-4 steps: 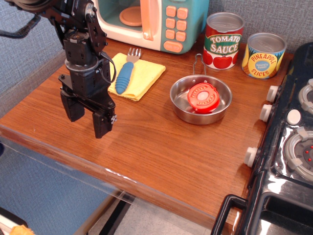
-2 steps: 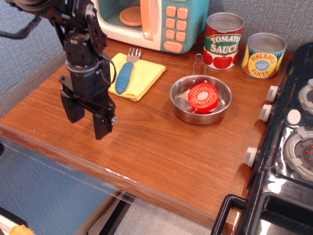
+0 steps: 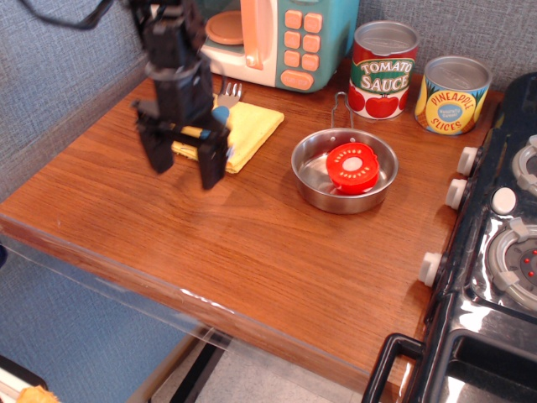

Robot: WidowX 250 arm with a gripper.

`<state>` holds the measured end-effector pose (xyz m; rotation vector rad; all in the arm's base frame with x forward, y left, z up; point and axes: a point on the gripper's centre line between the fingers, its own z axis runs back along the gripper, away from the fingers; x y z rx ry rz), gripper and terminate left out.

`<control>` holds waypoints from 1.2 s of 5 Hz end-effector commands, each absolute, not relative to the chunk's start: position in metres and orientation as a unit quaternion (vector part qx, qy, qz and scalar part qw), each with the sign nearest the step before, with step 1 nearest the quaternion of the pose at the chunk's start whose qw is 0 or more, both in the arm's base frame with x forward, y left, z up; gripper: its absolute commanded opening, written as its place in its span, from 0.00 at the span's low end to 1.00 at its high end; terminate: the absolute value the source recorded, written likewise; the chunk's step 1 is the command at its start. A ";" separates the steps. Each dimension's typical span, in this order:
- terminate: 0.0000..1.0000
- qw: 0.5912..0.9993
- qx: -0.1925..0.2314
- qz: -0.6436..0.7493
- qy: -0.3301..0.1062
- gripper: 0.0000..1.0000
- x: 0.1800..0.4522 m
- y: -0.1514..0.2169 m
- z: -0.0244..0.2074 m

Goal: Move the blue fork to the front middle of the table.

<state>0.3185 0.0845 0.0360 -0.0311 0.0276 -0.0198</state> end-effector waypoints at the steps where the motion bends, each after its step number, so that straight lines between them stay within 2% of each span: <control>1: 0.00 0.998 -0.009 0.049 -0.034 1.00 0.401 0.099 0.068; 3: 0.00 0.998 0.019 0.044 -0.028 1.00 0.401 0.102 0.062; 6: 0.00 0.998 0.034 0.046 -0.017 1.00 0.405 0.106 0.045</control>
